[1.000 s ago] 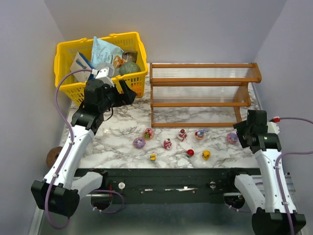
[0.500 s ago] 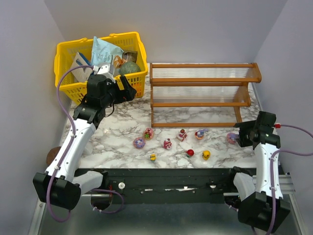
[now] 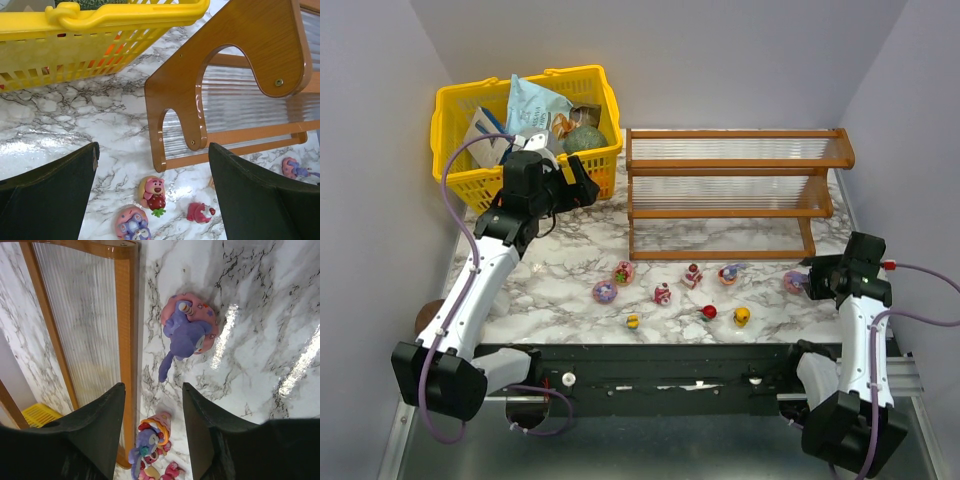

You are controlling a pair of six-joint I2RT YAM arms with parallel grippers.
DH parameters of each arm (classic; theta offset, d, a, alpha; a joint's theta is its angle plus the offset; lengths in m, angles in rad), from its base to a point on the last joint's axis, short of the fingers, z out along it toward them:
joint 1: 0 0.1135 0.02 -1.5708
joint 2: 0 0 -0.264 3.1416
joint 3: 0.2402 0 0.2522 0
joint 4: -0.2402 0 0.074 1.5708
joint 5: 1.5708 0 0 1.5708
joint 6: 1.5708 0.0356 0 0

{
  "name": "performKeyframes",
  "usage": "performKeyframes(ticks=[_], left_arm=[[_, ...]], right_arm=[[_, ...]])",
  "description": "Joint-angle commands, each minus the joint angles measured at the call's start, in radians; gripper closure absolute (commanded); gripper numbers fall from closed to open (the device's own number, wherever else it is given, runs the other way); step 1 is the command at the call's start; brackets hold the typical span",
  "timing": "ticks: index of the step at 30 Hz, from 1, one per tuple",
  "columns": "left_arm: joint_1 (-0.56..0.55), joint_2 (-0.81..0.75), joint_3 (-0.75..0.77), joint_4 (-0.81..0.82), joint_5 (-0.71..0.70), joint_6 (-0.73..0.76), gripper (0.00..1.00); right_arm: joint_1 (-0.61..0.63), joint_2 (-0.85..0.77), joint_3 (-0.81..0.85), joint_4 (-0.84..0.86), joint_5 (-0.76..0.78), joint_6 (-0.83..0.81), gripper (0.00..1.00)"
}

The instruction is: Place and organize the plastic toys onto the shelf

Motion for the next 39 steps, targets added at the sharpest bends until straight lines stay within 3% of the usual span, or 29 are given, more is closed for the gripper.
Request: performKeyframes(ticks=[1, 25, 32, 36, 39], left_arm=[[-0.002, 0.022, 0.020, -0.013, -0.018, 0.000, 0.01], [0.004, -0.005, 0.020, -0.047, -0.062, 0.000, 0.01], [0.013, -0.021, 0.011, -0.058, -0.076, 0.006, 0.01], [0.019, -0.028, 0.005, -0.058, -0.079, 0.004, 0.01], [0.022, -0.029, 0.005, -0.055, -0.079, 0.004, 0.01]], right_arm=[[-0.009, -0.001, -0.016, 0.000, 0.032, 0.038, 0.43], [-0.014, 0.053, -0.039, 0.013, 0.093, 0.165, 0.51], [-0.014, 0.064, -0.057, 0.031, 0.084, 0.181, 0.69], [-0.014, 0.058, -0.048, 0.031, 0.073, 0.162, 1.00], [-0.014, 0.041, -0.036, 0.020, 0.055, 0.142, 0.99]])
